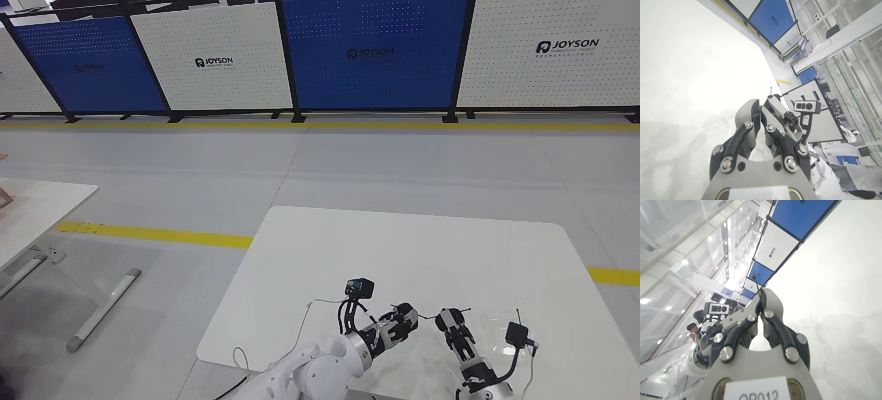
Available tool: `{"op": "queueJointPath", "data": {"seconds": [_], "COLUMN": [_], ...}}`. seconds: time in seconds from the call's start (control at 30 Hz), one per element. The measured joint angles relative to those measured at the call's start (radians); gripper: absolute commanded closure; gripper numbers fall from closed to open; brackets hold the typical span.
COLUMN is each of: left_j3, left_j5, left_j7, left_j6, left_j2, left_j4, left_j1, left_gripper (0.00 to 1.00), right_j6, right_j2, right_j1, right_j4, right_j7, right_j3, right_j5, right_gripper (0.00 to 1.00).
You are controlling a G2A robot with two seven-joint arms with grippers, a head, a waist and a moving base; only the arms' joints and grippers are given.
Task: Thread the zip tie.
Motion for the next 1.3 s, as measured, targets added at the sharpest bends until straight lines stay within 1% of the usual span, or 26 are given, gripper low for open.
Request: {"op": "queueJointPath", "data": {"seconds": [0.1, 0.23, 0.37, 0.7, 0.83, 1.03, 1.3], "left_j3": [0.000, 0.000, 0.000, 0.000, 0.000, 0.000, 0.000], "left_j5": [0.000, 0.000, 0.000, 0.000, 0.000, 0.000, 0.000], "left_j7": [0.000, 0.000, 0.000, 0.000, 0.000, 0.000, 0.000], "left_j6": [0.000, 0.000, 0.000, 0.000, 0.000, 0.000, 0.000], "left_j2": [0.000, 0.000, 0.000, 0.000, 0.000, 0.000, 0.000], "left_j4": [0.000, 0.000, 0.000, 0.000, 0.000, 0.000, 0.000], "left_j1": [0.000, 0.000, 0.000, 0.000, 0.000, 0.000, 0.000], "left_gripper": [1.00, 1.00, 1.00, 1.00, 1.00, 1.00, 1.00], "right_j6": [-0.020, -0.021, -0.021, -0.021, -0.021, -0.021, -0.021], "right_j2": [-0.004, -0.009, -0.010, -0.005, -0.002, 0.001, 0.000], "right_j1": [0.007, 0.017, 0.012, -0.014, -0.022, -0.025, -0.018], "right_j4": [0.016, 0.031, 0.028, -0.001, -0.009, -0.011, -0.003], "right_j7": [-0.011, -0.043, -0.058, -0.050, -0.047, -0.036, -0.029], "right_j3": [-0.006, -0.020, -0.014, 0.000, 0.011, 0.020, 0.014], "right_j5": [0.001, -0.014, -0.014, -0.021, -0.008, 0.000, -0.002], "right_gripper": [1.00, 1.00, 1.00, 1.00, 1.00, 1.00, 1.00]}}
